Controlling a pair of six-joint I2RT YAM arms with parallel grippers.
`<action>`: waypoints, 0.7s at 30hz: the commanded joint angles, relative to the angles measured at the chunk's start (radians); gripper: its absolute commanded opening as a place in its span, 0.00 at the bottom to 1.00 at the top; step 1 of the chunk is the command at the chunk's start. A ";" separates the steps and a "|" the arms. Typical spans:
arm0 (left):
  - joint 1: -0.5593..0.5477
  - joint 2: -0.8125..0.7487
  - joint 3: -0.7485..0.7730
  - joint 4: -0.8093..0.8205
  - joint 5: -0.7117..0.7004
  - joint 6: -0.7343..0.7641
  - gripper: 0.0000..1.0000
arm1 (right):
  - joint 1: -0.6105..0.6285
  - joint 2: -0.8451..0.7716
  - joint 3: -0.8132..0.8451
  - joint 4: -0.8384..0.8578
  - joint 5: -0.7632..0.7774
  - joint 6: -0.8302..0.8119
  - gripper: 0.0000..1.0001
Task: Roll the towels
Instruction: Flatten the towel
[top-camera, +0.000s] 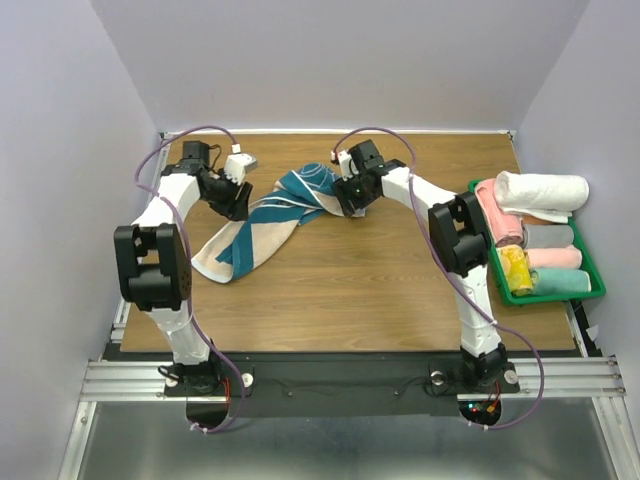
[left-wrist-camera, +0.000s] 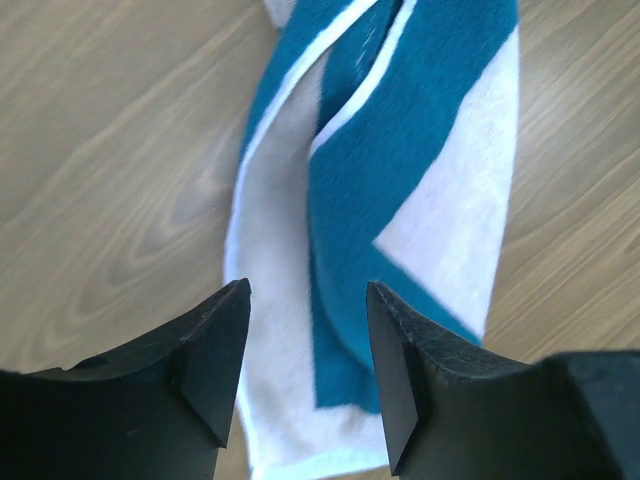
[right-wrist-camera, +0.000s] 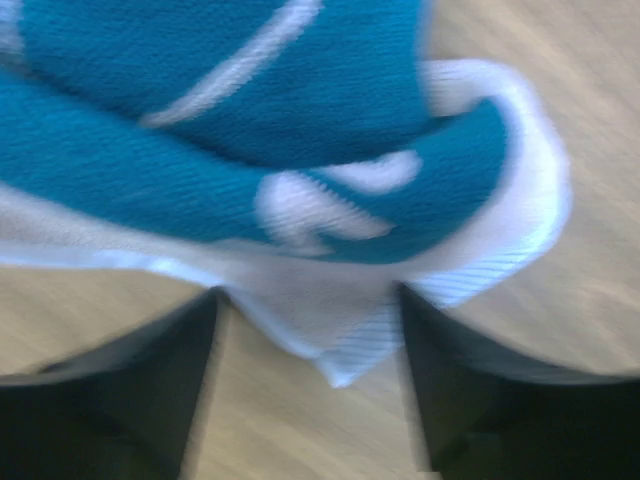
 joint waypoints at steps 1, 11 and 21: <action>-0.068 0.032 0.029 0.079 0.068 -0.120 0.60 | -0.001 0.048 0.014 0.013 0.046 -0.005 0.59; -0.146 0.098 0.055 0.096 0.013 -0.129 0.18 | -0.026 -0.106 -0.059 0.012 0.024 0.018 0.01; -0.145 -0.056 0.023 0.103 -0.033 -0.100 0.00 | -0.135 -0.332 -0.106 -0.005 -0.194 0.143 0.01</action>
